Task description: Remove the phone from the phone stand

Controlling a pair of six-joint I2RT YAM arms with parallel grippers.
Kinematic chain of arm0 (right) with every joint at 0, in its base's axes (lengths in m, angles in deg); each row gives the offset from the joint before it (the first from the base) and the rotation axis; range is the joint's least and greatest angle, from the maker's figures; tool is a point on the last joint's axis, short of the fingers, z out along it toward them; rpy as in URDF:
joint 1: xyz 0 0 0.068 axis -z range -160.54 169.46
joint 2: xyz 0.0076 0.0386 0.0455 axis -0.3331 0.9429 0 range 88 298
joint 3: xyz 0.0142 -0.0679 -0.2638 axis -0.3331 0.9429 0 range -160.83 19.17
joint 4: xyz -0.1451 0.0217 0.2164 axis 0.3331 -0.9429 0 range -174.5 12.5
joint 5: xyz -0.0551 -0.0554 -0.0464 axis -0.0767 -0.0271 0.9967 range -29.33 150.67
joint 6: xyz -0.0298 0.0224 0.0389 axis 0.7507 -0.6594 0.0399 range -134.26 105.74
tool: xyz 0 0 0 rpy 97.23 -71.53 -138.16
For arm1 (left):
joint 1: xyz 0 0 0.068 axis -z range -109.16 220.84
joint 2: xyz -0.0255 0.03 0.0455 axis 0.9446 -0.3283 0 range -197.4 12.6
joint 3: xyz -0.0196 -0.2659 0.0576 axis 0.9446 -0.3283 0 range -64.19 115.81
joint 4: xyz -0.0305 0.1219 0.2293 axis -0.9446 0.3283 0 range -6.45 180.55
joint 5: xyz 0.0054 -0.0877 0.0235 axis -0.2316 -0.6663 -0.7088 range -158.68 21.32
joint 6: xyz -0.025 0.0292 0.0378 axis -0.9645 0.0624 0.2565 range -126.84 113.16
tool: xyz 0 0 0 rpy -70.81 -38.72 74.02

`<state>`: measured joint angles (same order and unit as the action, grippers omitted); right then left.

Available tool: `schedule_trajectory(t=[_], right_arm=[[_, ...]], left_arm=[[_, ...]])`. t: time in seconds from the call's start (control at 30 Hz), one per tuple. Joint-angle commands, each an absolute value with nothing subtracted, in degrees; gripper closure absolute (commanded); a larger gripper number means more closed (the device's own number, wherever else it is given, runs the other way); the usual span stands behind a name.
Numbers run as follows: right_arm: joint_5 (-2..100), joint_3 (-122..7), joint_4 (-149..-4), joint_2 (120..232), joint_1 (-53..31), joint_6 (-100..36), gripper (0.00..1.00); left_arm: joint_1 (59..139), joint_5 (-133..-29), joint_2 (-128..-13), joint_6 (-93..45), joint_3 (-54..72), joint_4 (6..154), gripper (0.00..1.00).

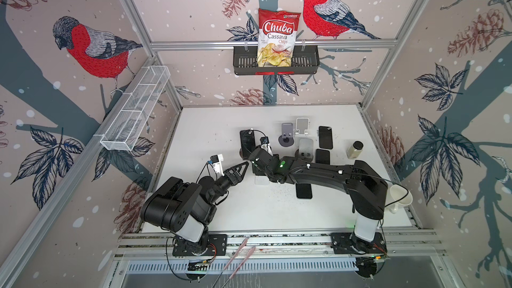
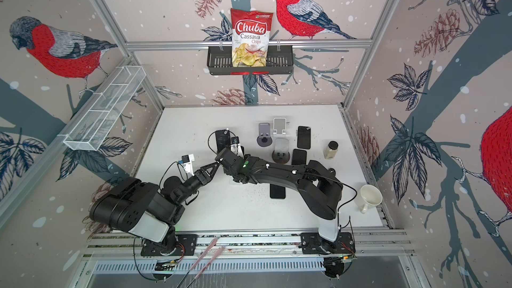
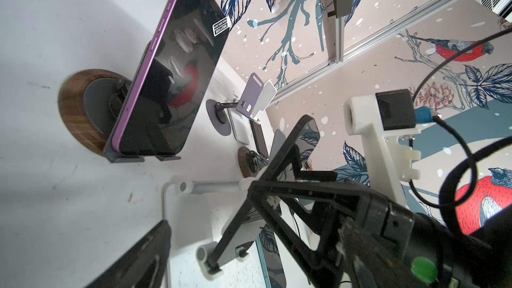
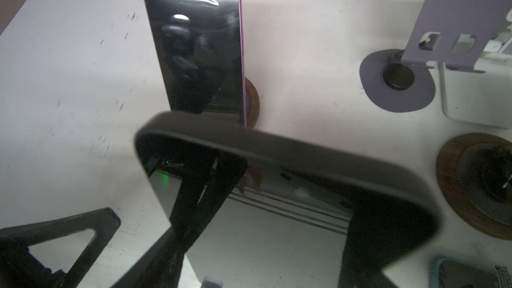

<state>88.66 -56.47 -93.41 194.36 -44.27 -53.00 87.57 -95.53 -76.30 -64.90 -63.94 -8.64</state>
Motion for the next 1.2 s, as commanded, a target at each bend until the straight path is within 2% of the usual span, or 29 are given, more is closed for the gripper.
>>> schedule_trajectory(t=[0.0,0.2,1.17], right_arm=[[90.2,-56.5,-93.1,194.9,-44.2,-53.5,0.28],[89.8,-56.7,-92.9,194.9,-44.3,-53.2,0.37],[92.4,-56.4,-93.7,187.8,-45.3,-50.2,0.39]], left_arm=[[87.4,-95.9,-76.7,-64.2,-71.1,-19.7,0.05],[87.4,-96.0,-77.4,-64.0,-71.3,-19.6,0.05],[87.4,-97.0,-78.3,-63.4,-70.9,-19.6,0.05]])
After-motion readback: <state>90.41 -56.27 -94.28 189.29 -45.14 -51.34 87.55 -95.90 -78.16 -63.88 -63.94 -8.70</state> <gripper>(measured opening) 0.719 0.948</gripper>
